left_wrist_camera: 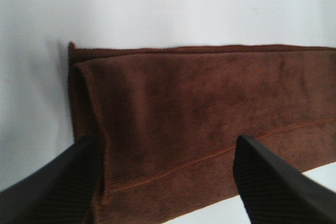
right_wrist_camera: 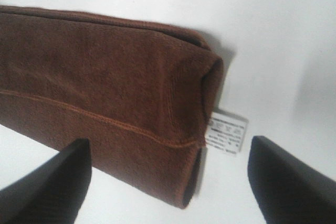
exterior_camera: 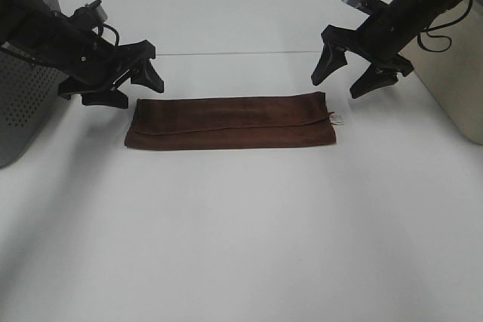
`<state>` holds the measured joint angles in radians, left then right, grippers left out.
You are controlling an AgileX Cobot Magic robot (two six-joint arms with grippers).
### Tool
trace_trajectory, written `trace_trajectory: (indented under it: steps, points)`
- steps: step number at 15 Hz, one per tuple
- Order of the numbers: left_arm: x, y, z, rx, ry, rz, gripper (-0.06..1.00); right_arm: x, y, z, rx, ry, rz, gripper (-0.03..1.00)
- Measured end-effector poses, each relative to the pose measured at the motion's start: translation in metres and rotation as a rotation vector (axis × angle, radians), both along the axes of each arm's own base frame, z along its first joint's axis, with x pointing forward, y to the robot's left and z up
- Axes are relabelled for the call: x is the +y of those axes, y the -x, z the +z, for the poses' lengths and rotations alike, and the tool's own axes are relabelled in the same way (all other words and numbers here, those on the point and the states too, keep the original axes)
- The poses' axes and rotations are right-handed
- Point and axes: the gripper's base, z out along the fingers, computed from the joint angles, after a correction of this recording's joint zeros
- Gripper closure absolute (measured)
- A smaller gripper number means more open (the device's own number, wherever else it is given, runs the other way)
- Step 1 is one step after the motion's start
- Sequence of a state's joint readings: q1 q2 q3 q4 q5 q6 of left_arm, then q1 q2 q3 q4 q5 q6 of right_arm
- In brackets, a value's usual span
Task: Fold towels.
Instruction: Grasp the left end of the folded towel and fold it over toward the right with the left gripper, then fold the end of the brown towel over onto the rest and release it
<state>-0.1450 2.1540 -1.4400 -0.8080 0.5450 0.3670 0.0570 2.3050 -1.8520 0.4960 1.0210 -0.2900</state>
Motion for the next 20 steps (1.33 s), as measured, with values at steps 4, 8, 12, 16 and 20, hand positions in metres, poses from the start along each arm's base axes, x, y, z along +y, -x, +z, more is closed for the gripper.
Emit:
trace_trajectory:
  steps: [4, 8, 12, 16, 20]
  points:
    - [0.007, 0.002, -0.008, 0.053, -0.076, 0.044, 0.25, -0.008, 0.005, -0.001, 0.064, 0.09, -0.034, 0.2]
    - [0.004, -0.005, -0.036, 0.122, -0.051, 0.059, 0.25, -0.008, 0.005, -0.001, 0.066, 0.094, -0.033, 0.2]
    - [-0.008, -0.02, -0.038, 0.156, 0.022, 0.039, 0.29, -0.008, 0.005, -0.001, 0.066, 0.094, -0.033, 0.2]
    - [-0.011, -0.027, -0.035, 0.207, 0.015, -0.002, 0.88, -0.008, 0.005, -0.001, 0.062, 0.094, -0.035, 0.2]
    - [-0.004, -0.028, -0.016, 0.233, -0.099, -0.039, 0.92, -0.008, 0.004, -0.001, 0.061, 0.094, -0.035, 0.2]
